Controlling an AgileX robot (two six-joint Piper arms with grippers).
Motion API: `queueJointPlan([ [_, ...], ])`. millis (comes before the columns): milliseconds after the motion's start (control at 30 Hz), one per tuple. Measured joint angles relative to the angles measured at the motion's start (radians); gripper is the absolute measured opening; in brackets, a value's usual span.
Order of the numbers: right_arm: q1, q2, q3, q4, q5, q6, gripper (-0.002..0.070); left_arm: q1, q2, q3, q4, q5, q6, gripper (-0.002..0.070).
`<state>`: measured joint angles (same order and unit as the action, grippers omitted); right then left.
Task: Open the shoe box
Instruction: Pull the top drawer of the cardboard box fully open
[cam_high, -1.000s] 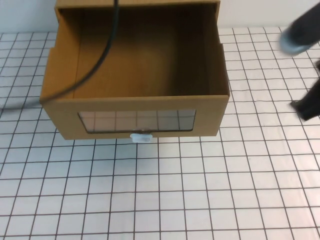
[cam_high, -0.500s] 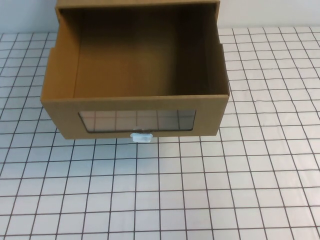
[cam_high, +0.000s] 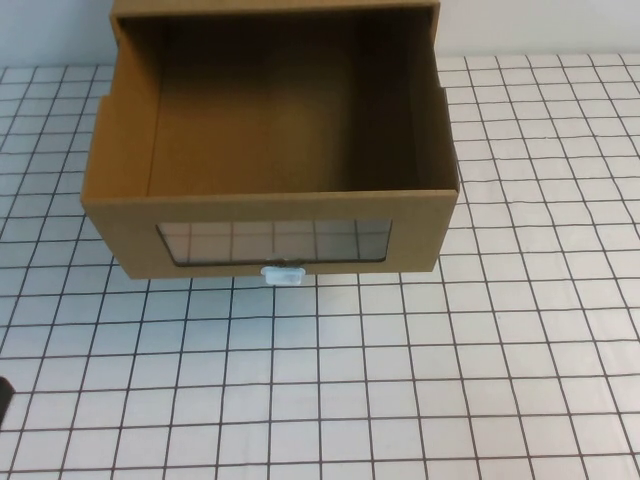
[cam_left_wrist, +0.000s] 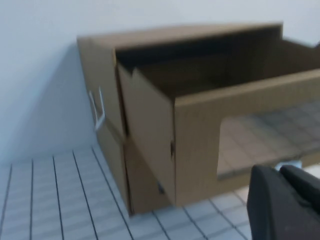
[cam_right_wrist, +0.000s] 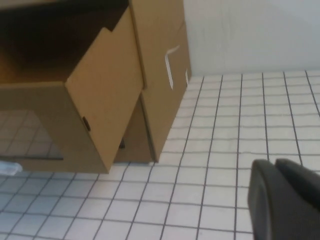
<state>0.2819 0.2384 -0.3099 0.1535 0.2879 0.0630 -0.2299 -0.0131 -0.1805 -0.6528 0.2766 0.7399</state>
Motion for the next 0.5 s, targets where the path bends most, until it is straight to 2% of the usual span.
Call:
queueJointPlan([
  [200,0.000,-0.073,0.137,0.021,-0.186,0.000,-0.0013,0.000,-0.002,0.178,-0.065,-0.128,-0.001,-0.0002],
  [500,0.000,-0.073,0.194,0.084,-0.226,0.000,-0.0013,0.000,-0.002,0.207,-0.052,-0.162,0.012,-0.0002],
])
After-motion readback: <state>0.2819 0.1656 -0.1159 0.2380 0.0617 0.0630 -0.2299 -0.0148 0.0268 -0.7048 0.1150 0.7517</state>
